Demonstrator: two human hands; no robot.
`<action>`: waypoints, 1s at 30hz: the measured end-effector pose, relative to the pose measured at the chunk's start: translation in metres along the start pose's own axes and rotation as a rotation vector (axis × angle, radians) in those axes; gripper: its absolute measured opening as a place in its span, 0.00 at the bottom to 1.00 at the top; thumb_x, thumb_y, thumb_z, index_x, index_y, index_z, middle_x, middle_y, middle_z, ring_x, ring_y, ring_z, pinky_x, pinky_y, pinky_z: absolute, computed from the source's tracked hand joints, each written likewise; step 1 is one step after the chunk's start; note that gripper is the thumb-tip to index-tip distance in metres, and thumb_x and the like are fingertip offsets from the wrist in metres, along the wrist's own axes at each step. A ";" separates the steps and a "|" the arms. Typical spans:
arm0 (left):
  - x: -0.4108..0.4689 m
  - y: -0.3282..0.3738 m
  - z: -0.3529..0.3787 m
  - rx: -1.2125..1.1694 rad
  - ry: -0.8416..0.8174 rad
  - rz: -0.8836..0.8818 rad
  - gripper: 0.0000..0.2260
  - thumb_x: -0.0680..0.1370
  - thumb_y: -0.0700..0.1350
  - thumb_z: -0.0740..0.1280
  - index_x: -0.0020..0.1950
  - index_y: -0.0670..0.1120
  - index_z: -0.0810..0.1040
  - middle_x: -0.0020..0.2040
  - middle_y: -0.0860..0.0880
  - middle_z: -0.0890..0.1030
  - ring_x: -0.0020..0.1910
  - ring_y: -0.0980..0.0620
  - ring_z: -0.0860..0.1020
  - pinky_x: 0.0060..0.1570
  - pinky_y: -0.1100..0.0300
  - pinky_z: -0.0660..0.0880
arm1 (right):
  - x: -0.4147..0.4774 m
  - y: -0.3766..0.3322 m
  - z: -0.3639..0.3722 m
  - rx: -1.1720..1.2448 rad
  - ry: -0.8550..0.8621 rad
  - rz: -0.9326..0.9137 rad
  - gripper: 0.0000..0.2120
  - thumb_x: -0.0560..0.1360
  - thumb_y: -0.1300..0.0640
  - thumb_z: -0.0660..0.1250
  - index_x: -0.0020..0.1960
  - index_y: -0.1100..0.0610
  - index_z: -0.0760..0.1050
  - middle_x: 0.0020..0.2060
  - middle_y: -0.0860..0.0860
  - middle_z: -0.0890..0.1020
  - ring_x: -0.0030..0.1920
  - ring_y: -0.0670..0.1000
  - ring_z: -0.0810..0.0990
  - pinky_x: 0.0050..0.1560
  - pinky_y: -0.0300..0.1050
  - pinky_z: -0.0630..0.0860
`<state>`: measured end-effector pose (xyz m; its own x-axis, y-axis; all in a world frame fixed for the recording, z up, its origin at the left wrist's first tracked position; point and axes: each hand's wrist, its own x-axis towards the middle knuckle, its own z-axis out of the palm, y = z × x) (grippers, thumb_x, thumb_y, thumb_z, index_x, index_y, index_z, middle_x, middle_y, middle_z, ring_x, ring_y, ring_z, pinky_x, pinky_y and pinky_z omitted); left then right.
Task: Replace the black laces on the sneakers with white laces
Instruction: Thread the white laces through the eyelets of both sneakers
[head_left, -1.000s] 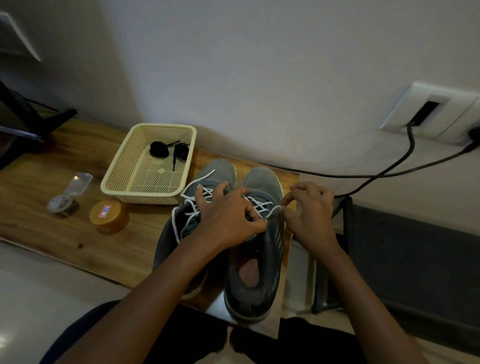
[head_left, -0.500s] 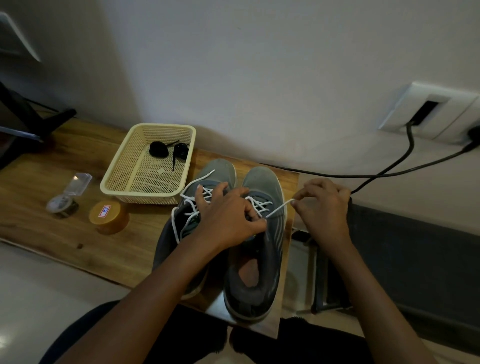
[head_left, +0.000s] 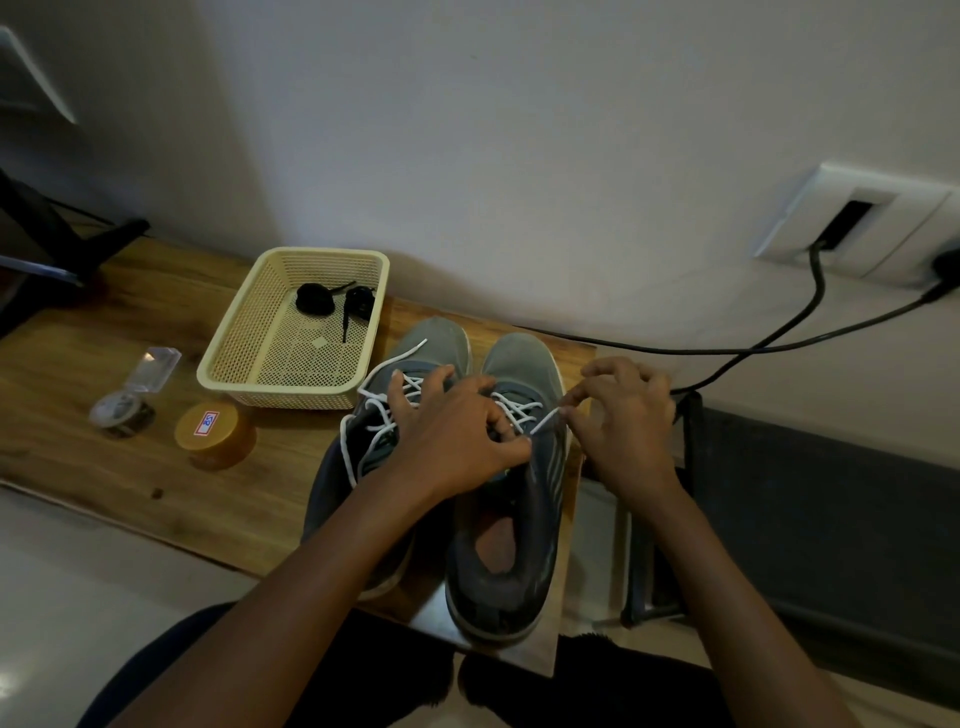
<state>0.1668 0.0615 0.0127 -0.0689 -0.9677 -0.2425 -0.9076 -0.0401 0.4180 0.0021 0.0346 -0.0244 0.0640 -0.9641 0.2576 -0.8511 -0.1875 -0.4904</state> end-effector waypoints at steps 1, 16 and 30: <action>0.000 0.000 0.000 0.000 -0.001 0.000 0.10 0.73 0.59 0.67 0.35 0.56 0.78 0.73 0.60 0.62 0.76 0.52 0.49 0.70 0.38 0.36 | 0.000 0.000 0.000 0.004 0.026 0.029 0.04 0.72 0.55 0.71 0.45 0.55 0.80 0.57 0.50 0.75 0.60 0.54 0.63 0.53 0.43 0.57; 0.002 0.000 0.001 -0.015 -0.015 0.001 0.09 0.73 0.58 0.67 0.37 0.55 0.80 0.73 0.61 0.62 0.76 0.52 0.49 0.70 0.38 0.35 | -0.002 -0.001 0.005 -0.001 -0.020 -0.039 0.03 0.69 0.56 0.74 0.42 0.53 0.82 0.56 0.50 0.77 0.61 0.57 0.64 0.53 0.46 0.57; 0.005 -0.001 0.004 -0.006 -0.003 -0.005 0.10 0.72 0.58 0.68 0.35 0.54 0.79 0.73 0.61 0.63 0.75 0.52 0.51 0.70 0.38 0.35 | -0.003 -0.015 0.005 0.277 -0.140 0.132 0.11 0.73 0.57 0.69 0.36 0.47 0.71 0.36 0.42 0.76 0.48 0.52 0.76 0.57 0.53 0.68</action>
<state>0.1662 0.0576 0.0078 -0.0655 -0.9669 -0.2468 -0.9052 -0.0465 0.4223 0.0174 0.0396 -0.0216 0.0499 -0.9964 0.0688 -0.6840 -0.0843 -0.7246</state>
